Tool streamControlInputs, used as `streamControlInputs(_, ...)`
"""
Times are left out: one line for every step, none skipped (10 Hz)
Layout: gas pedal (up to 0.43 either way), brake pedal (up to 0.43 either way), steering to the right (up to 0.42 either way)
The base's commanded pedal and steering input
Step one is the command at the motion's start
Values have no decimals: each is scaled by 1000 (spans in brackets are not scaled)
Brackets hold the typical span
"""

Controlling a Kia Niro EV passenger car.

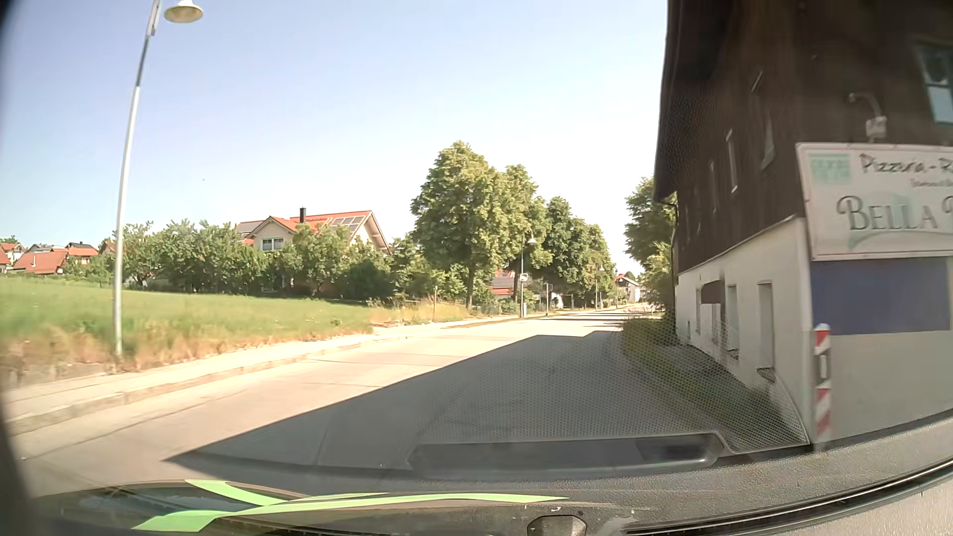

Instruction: Follow the waypoints while adhering to traffic rules and regulations

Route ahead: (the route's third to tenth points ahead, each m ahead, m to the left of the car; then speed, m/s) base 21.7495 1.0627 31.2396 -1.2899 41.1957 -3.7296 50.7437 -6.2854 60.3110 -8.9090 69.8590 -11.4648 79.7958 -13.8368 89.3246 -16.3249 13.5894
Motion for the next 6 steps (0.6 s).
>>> streamControlInputs(138,0,31)
streamControlInputs(150,0,32)
streamControlInputs(150,0,33)
streamControlInputs(150,0,35)
streamControlInputs(150,0,36)
streamControlInputs(150,0,35)
